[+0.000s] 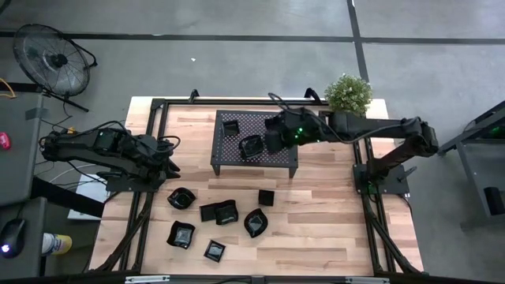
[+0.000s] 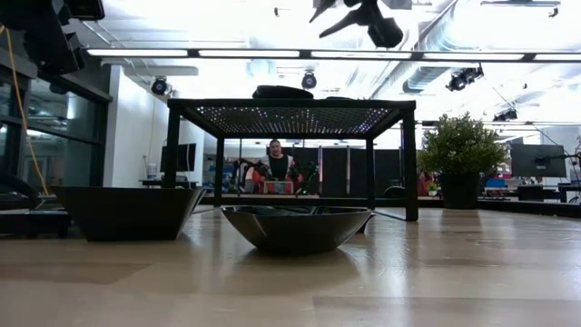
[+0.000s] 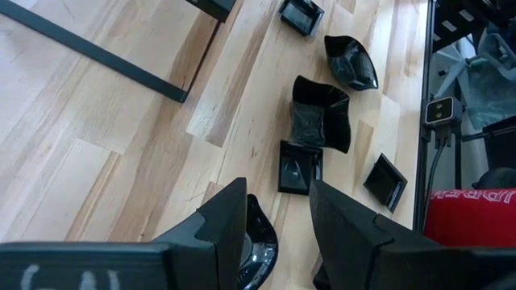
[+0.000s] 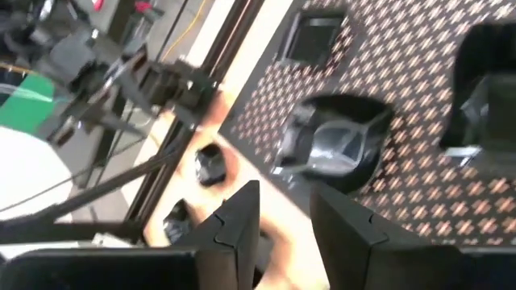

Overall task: Pick & Place Mini shaped plates
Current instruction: Stack the black square plate on top of the black square plate on the shelf

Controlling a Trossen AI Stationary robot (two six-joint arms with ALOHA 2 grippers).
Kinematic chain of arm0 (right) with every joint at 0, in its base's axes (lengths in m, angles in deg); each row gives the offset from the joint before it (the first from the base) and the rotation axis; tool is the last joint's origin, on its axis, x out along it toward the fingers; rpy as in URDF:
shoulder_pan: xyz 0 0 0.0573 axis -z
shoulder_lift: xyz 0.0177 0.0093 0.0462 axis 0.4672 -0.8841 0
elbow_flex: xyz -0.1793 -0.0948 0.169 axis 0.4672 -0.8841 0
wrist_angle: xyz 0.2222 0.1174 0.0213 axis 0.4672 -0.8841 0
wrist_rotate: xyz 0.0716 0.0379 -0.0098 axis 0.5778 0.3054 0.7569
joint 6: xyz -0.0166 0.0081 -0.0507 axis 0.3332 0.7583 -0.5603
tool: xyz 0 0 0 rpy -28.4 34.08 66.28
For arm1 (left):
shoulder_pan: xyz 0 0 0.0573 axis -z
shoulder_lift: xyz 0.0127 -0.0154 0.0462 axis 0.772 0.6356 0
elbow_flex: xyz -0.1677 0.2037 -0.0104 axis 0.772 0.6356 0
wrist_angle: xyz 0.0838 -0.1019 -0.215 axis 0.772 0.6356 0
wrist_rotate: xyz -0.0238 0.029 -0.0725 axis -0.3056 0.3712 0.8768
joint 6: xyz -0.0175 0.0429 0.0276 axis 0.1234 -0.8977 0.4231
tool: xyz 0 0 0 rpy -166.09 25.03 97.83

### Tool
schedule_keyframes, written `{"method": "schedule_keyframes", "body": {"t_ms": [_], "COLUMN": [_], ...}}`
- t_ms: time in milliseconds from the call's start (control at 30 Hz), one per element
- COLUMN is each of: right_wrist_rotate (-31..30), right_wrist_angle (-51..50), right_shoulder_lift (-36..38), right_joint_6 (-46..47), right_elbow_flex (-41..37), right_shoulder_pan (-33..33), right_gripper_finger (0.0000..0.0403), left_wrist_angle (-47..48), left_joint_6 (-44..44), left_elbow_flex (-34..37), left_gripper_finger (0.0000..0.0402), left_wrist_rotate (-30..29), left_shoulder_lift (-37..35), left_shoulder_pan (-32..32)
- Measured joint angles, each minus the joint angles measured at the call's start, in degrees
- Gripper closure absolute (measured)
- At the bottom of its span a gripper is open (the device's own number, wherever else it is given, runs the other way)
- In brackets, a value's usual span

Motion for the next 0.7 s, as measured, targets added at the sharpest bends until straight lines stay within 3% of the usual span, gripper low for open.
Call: {"method": "schedule_keyframes", "body": {"t_ms": [700], "right_wrist_rotate": [-9.14], "right_wrist_angle": [-6.27], "right_shoulder_lift": [0.04], "right_joint_6": [9.4], "right_elbow_flex": [0.0], "right_shoulder_pan": [-16.41], "right_gripper_finger": [0.0298], "left_wrist_angle": [-0.07], "left_joint_6": [0.33], "left_elbow_flex": [0.0], "left_gripper_finger": [0.0266], "left_wrist_rotate": [0.0], "left_shoulder_lift": [0.0], "left_shoulder_pan": [0.0]}}
